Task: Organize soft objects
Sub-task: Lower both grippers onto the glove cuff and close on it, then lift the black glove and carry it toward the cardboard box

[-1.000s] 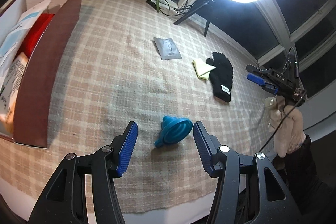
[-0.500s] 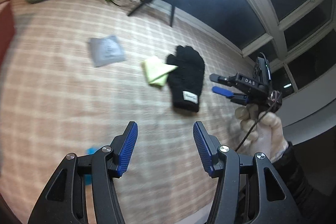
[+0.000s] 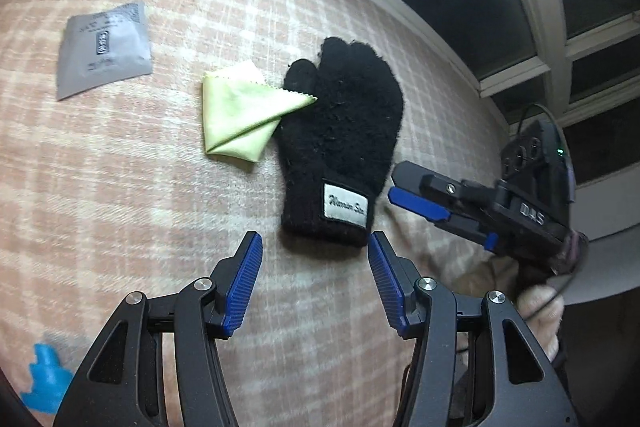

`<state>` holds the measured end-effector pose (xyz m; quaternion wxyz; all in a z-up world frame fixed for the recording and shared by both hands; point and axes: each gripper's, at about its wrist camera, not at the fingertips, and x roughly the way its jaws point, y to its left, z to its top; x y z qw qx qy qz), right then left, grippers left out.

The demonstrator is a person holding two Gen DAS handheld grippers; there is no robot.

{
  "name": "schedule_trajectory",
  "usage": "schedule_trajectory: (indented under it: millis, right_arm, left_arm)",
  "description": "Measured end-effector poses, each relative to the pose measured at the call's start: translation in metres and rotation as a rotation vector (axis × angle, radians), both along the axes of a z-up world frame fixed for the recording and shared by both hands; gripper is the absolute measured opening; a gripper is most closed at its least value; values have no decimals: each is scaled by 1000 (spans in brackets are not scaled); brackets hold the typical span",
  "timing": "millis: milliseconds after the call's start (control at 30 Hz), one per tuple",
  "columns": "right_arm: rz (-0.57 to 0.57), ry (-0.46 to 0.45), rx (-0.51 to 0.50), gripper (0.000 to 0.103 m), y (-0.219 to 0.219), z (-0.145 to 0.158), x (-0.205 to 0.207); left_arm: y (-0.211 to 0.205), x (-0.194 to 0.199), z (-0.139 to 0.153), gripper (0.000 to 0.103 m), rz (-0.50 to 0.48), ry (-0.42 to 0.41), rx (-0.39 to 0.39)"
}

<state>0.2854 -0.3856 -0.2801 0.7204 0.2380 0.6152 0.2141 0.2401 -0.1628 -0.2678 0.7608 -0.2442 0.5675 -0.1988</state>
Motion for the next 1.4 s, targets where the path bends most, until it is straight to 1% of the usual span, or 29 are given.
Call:
schedule_trajectory:
  millis: [200, 267, 367, 500, 567, 633, 667, 733, 800, 900, 933, 1167, 1400]
  right_arm:
    - [1, 27, 41, 63, 2, -8, 1]
    - [1, 37, 60, 63, 3, -10, 1]
    - [-5, 42, 54, 60, 2, -12, 2]
    - [-14, 46, 58, 58, 3, -15, 4]
    - [-4, 44, 55, 55, 6, -15, 4]
    - [2, 47, 54, 48, 10, -17, 5]
    - [6, 45, 50, 46, 12, -17, 4]
    - [11, 43, 44, 35, 14, -17, 3]
    - [3, 40, 44, 32, 12, -17, 2]
    - [-14, 34, 53, 25, 6, -14, -2]
    - [-18, 33, 56, 23, 4, -13, -3]
    - [-36, 26, 70, 20, -6, -4, -26]
    - [-80, 32, 100, 20, -18, -2, -69]
  left_arm:
    - [-9, 6, -9, 54, 1, 7, 36]
    - [-10, 7, -13, 54, 4, 13, 38]
    - [-13, 9, -18, 54, 8, 21, 32]
    - [-16, 11, -19, 54, 12, 9, 31]
    - [-20, 16, -19, 54, 16, 7, 28]
    - [-22, 18, -20, 54, 14, 7, 21]
    - [-23, 19, -20, 52, 12, 5, 21]
    - [-31, 21, -21, 51, 5, 3, 18]
    - [-35, 23, -20, 51, 4, -5, 21]
    - [-38, 22, -19, 45, 1, -7, 3]
    - [-39, 20, -19, 45, -3, -7, -6]
    - [-55, 4, -10, 35, -53, -20, -34]
    - [-70, -27, -5, 35, -116, -18, -61]
